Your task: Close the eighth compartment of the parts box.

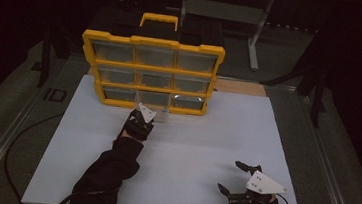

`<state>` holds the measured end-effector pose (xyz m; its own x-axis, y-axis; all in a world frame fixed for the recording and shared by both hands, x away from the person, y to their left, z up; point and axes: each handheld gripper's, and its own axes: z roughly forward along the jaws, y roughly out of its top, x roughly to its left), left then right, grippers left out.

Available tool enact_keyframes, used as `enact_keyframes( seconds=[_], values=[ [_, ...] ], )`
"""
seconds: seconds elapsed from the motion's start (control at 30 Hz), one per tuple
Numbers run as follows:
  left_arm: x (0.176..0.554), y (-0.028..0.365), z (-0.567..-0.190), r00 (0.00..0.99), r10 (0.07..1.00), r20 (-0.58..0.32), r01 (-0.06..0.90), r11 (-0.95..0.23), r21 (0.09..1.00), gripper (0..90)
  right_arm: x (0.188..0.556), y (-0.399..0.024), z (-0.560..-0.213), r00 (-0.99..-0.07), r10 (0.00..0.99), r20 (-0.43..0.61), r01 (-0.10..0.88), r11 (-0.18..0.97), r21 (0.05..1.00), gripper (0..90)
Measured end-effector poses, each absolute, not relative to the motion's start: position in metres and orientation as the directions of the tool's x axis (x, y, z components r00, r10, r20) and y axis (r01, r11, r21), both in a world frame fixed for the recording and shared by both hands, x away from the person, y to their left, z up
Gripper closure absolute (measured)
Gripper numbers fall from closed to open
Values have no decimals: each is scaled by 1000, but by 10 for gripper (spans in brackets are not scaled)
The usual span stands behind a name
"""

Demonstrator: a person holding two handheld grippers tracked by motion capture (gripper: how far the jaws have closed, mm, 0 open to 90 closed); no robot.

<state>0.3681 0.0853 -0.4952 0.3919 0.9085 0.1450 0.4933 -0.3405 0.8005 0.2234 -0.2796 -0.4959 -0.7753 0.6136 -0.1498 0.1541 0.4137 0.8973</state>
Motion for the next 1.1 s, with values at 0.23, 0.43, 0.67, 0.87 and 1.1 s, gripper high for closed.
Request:
enact_keyframes(
  seconds=[0.23,0.43,0.67,0.87,1.1],
  values=[
    [371,83,-497,399,902,164,491,-362,792,887,223,-280,-496,-776,614,-149,157,415,896,89],
    [376,85,-496,392,906,162,496,-356,792,888,223,-280,-496,-776,613,-149,156,415,897,89],
    [382,84,-496,403,898,174,488,-372,790,887,224,-280,-496,-776,613,-149,155,415,897,89],
    [386,82,-496,407,897,173,490,-374,787,887,224,-280,-496,-776,613,-149,156,415,896,89],
    [390,83,-495,401,902,160,499,-361,788,887,223,-280,-496,-776,613,-149,155,414,897,89]
  ],
)
